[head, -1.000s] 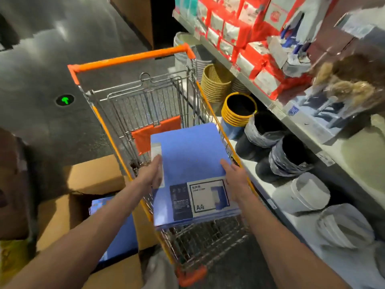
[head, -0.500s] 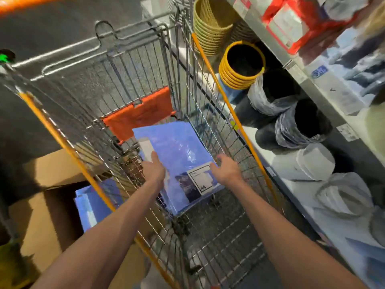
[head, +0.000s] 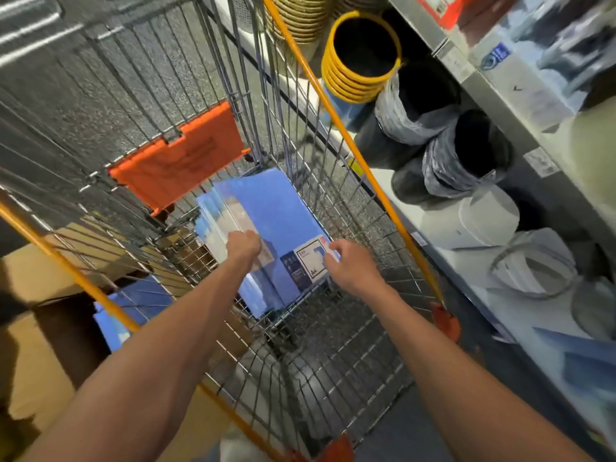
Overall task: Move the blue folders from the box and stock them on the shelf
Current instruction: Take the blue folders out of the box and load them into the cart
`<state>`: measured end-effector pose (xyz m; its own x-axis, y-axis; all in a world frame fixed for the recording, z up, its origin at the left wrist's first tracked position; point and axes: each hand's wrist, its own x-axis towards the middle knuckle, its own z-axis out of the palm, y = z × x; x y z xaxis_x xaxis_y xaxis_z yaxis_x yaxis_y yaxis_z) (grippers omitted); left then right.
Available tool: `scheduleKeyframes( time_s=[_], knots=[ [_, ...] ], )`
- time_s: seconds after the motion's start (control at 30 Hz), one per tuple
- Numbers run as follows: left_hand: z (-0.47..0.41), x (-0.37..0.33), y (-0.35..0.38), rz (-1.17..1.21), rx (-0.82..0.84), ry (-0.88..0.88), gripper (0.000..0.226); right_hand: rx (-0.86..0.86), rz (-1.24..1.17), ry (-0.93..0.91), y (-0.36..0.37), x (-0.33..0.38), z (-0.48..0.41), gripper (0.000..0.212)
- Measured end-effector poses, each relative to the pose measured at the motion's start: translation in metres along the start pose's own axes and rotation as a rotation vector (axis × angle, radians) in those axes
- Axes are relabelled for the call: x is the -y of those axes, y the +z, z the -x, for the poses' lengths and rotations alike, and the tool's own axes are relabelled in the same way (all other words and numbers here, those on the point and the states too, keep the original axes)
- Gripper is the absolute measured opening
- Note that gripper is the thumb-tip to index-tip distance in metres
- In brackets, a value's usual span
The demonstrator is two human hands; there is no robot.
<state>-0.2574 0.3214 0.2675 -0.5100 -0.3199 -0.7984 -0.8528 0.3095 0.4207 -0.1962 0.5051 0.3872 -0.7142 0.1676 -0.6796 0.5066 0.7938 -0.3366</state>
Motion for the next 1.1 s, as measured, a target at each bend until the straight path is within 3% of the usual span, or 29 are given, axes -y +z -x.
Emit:
scheduleKeyframes(
  time_s=[0.17, 0.27, 0.4, 0.53, 0.67, 0.8, 1.1],
  knots=[
    [0.022, -0.001, -0.024, -0.119, 0.072, 0.104, 0.044, -0.018, -0.029, -0.034, 0.002, 0.005, 0.026, 0.043],
    [0.039, 0.0, -0.042, -0.03, 0.085, 0.149, 0.042, -0.028, -0.051, -0.073, 0.0, 0.01, 0.051, 0.043],
    [0.091, 0.005, -0.063, 0.064, 0.108, 0.293, 0.025, -0.064, -0.087, -0.16, -0.002, 0.01, 0.091, 0.039],
    [0.173, 0.028, -0.085, 0.011, 0.045, 0.553, 0.017, -0.144, -0.167, -0.268, -0.004, 0.007, 0.146, 0.035],
    [0.265, 0.08, -0.107, 0.143, -0.051, 0.69, 0.02, -0.205, -0.259, -0.418, 0.012, -0.002, 0.211, 0.026],
    [0.334, 0.142, -0.122, 0.308, -0.151, 0.715, 0.019, -0.173, -0.302, -0.56, 0.039, -0.008, 0.273, 0.027],
    [0.392, 0.28, -0.164, 0.303, -0.355, 0.58, 0.018, 0.014, -0.258, -0.667, 0.123, 0.006, 0.358, 0.024]
  ],
)
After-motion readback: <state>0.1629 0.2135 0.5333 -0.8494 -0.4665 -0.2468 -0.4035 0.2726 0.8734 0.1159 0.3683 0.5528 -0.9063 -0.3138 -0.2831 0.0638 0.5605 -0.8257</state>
